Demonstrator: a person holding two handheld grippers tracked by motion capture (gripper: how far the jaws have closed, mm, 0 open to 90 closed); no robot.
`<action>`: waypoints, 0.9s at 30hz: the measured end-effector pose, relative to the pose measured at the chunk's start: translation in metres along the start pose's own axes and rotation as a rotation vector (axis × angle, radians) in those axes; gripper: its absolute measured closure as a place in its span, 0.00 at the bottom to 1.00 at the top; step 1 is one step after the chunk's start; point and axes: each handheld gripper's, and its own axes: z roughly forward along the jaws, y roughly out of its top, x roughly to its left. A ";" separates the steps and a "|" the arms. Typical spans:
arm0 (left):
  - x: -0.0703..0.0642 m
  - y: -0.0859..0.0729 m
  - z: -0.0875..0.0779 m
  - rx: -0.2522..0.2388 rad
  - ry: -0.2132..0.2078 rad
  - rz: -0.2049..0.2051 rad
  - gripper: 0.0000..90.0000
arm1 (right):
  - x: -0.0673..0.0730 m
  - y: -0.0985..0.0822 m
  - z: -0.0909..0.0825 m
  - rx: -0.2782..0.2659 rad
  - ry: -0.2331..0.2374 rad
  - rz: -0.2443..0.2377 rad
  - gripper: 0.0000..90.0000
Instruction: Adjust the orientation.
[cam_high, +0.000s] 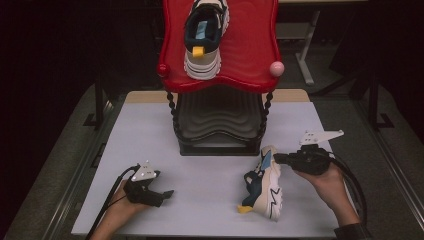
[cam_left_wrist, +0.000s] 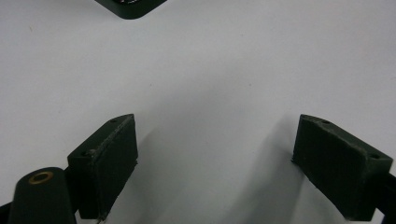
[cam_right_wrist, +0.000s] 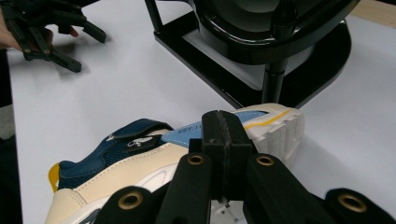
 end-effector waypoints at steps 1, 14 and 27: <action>0.000 0.000 0.000 0.001 0.000 0.001 0.15 | 0.000 0.000 -0.001 0.003 -0.005 -0.008 1.00; 0.000 0.000 0.000 0.001 0.000 0.003 0.15 | -0.013 -0.021 -0.028 -0.021 -0.049 0.041 1.00; 0.000 0.000 0.000 0.001 0.001 0.003 0.15 | -0.034 -0.055 -0.049 0.006 -0.101 0.107 1.00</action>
